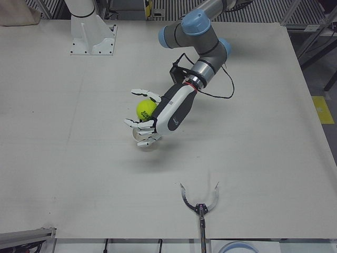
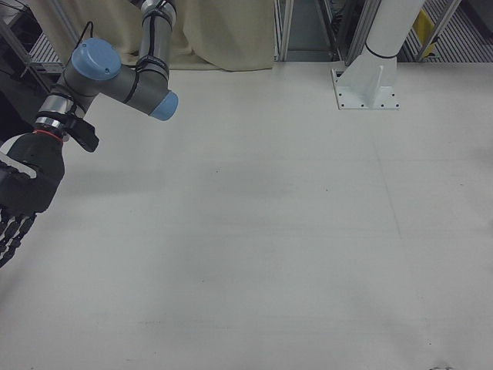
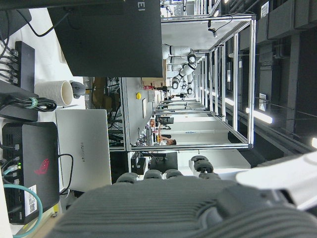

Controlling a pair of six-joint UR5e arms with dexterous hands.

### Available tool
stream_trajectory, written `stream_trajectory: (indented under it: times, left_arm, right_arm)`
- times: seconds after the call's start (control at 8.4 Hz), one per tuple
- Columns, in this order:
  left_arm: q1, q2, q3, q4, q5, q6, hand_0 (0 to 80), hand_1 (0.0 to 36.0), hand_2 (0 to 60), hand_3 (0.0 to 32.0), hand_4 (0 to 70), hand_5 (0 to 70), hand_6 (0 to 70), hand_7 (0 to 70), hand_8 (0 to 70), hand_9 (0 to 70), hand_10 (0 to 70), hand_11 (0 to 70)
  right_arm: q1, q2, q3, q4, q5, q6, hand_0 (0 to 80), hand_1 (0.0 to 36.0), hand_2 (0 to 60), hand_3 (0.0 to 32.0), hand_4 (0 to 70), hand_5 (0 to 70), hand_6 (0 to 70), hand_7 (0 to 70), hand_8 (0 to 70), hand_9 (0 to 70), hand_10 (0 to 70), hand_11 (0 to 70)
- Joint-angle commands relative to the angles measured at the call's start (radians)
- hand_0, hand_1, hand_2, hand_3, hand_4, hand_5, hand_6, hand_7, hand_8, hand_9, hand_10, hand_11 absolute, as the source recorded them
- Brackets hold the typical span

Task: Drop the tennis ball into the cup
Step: 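Carry the yellow tennis ball in the left hand over the white mug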

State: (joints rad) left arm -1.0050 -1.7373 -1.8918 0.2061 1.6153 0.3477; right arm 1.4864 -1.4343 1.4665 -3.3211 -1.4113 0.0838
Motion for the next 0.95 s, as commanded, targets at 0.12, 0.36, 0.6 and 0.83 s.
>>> stream_trajectory:
  times: [0.12,0.36,0.6,0.83]
  left_arm:
    - [0.035,0.001,0.000,-0.002,0.000,0.030,54.3,14.8,13.1,0.0,51.5,16.9,68.8,70.0,64.6,70.0,11.3,16.6]
    - [0.051,0.001,0.003,-0.001,0.000,0.033,54.3,14.6,16.0,0.0,50.9,18.3,70.0,70.0,64.5,70.0,11.1,16.4]
    - [0.052,0.002,0.007,-0.001,0.000,0.040,51.1,13.7,20.0,0.0,48.0,15.5,66.2,70.0,58.6,70.0,9.7,14.2]
    - [0.059,0.002,0.006,-0.014,0.000,0.039,54.3,21.6,3.1,0.0,22.7,3.6,5.1,33.7,2.9,10.6,0.0,0.3]
  right_arm:
    - [0.000,0.000,0.000,0.000,0.000,0.001,0.0,0.0,0.0,0.0,0.0,0.0,0.0,0.0,0.0,0.0,0.0,0.0]
    - [0.000,0.000,0.000,0.000,0.000,0.001,0.0,0.0,0.0,0.0,0.0,0.0,0.0,0.0,0.0,0.0,0.0,0.0]
    - [0.000,0.000,0.000,0.000,0.000,0.001,0.0,0.0,0.0,0.0,0.0,0.0,0.0,0.0,0.0,0.0,0.0,0.0]
    - [0.000,0.000,0.000,0.000,0.000,0.001,0.0,0.0,0.0,0.0,0.0,0.0,0.0,0.0,0.0,0.0,0.0,0.0]
